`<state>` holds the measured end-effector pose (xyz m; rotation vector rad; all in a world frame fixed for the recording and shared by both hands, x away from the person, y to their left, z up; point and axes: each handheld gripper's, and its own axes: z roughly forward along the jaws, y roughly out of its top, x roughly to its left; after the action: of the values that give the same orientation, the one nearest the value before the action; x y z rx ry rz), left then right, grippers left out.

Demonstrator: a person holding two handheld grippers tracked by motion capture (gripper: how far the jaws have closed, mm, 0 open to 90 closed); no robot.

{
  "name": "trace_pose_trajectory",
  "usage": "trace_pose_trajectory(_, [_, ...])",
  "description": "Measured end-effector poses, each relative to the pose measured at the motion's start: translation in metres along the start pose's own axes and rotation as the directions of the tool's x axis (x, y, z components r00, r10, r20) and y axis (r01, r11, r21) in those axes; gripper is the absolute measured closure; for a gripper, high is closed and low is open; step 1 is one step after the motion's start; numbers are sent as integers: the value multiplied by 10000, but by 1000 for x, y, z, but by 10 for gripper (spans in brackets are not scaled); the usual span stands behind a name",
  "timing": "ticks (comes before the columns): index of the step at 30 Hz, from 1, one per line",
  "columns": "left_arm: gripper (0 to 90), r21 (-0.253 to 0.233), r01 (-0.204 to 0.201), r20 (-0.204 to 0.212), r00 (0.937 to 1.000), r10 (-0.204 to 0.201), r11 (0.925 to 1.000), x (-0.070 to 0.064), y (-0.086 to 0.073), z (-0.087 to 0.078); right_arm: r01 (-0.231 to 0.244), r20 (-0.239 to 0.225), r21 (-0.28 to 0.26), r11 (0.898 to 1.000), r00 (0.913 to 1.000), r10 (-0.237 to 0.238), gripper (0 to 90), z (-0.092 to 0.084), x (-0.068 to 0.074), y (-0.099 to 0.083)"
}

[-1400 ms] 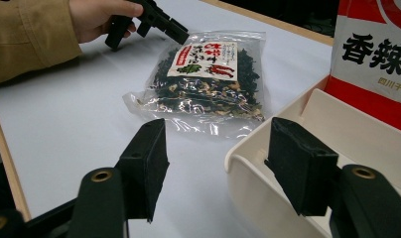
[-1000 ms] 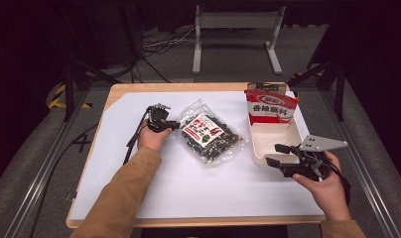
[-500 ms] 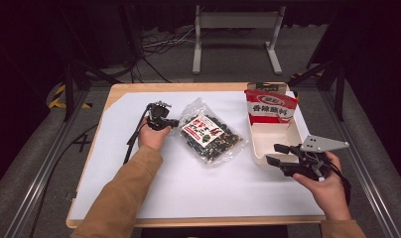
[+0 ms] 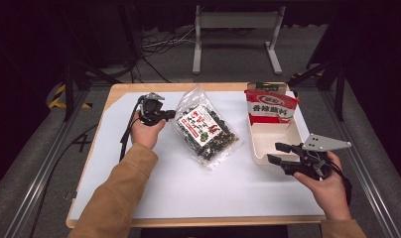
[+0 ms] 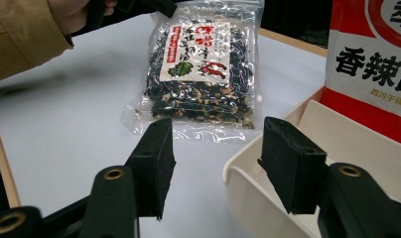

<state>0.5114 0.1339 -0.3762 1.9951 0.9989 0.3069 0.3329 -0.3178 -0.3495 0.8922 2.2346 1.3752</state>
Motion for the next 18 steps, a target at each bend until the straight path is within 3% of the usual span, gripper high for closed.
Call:
trace_pose_trajectory(2, [886,-196,48,101,9999,-46,9998,-3,2,-6,17,10,-9,10000,10000,-17,464,0,0,0])
trace_pose_trajectory(6, [886,-588,-366,129,9992,374,9976,-10,6,-21,85,-89,-79,9999,9999,-85,469,2,1,3])
trace_pose_trajectory(13, [885,-1311,-842,258,9958,883,9878,-23,11,-50,108,-287,-77,9999,9995,-110,479,6,3,6])
trace_pose_trajectory(18, [885,-1540,-1176,342,9917,1243,9810,-31,13,-65,100,-438,-103,9999,9990,-104,484,9,6,10])
